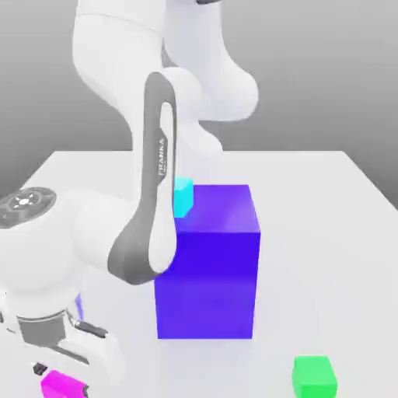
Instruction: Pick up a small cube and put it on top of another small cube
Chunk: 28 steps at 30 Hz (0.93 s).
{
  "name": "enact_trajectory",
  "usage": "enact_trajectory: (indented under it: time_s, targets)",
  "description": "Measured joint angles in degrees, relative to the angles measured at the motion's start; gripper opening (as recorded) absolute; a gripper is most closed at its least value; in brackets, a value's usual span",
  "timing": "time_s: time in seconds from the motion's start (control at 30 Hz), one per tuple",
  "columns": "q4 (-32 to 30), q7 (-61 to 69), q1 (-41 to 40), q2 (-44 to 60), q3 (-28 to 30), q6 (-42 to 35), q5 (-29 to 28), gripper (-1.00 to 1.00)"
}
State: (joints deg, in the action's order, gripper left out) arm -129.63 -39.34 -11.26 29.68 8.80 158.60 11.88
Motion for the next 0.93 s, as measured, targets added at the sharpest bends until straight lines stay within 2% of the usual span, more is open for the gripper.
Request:
enact_trajectory:
  time_s: [0.17, 0.33, 0.67, 0.8, 0.83, 0.93]
  targets:
    - [-0.01, -0.02, -0.06, 0.01, -0.05, 0.01, -0.02, -1.00]
    - [-2.02, -2.02, 2.70, -8.48, 1.60, -6.42, -3.38, -1.00]
    - [-5.81, -0.21, 17.93, -16.20, -10.28, -9.95, -11.00, -1.00]
    - [-5.17, -0.80, 23.64, -11.21, -13.96, -5.51, -15.36, -1.00]
    - [-5.03, -1.01, 24.23, -9.78, -13.98, -4.22, -15.89, 1.00]
    - [-5.03, -1.01, 24.23, -9.78, -13.98, -4.22, -15.89, 1.00]
